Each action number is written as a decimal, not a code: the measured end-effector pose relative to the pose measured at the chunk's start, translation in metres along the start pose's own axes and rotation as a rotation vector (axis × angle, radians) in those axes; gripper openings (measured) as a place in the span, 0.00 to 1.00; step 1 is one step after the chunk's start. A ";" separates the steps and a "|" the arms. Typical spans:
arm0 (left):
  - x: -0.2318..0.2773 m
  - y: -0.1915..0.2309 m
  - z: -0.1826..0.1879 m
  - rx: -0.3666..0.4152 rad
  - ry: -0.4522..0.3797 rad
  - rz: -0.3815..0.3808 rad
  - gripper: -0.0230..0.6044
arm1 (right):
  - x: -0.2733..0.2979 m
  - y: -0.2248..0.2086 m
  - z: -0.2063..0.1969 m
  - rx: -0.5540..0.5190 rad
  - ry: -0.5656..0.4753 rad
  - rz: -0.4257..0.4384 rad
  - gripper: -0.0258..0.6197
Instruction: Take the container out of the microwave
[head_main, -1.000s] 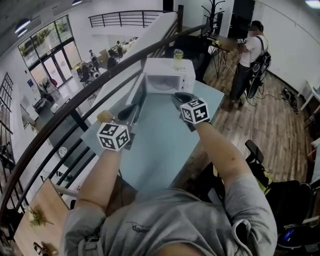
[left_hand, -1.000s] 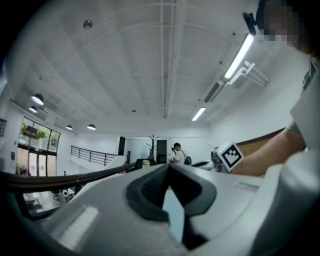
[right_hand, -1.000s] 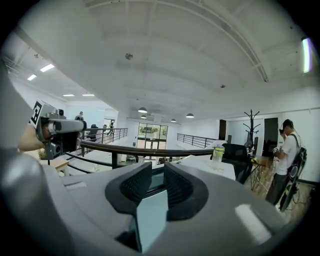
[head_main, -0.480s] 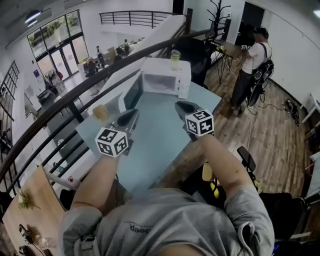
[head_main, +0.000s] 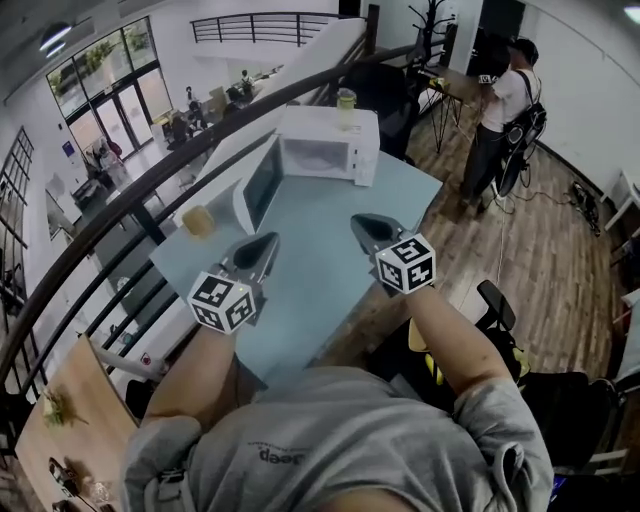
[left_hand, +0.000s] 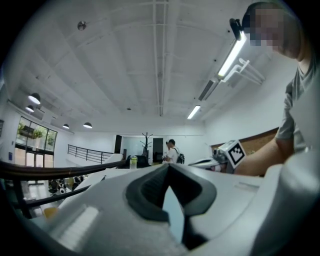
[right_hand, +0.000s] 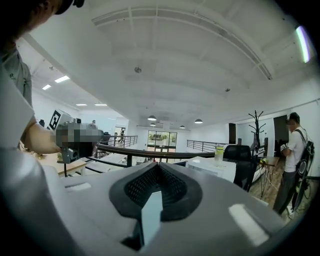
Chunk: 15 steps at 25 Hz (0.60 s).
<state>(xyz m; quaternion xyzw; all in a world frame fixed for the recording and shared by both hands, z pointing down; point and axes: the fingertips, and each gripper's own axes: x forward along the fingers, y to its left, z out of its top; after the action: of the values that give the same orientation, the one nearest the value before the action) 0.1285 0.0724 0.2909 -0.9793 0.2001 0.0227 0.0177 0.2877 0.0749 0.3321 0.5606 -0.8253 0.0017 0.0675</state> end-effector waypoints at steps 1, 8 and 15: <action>-0.003 0.002 -0.002 0.001 0.001 -0.012 0.08 | 0.000 0.004 -0.001 0.001 0.000 -0.008 0.05; -0.031 0.025 -0.016 -0.013 0.035 -0.114 0.08 | 0.013 0.041 -0.008 0.000 0.020 -0.059 0.05; -0.065 0.054 -0.027 -0.029 0.061 -0.165 0.08 | 0.038 0.098 -0.007 -0.039 0.041 -0.032 0.05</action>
<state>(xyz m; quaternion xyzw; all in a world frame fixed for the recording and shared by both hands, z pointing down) 0.0487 0.0465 0.3196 -0.9929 0.1190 -0.0059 -0.0009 0.1839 0.0765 0.3504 0.5722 -0.8145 -0.0039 0.0953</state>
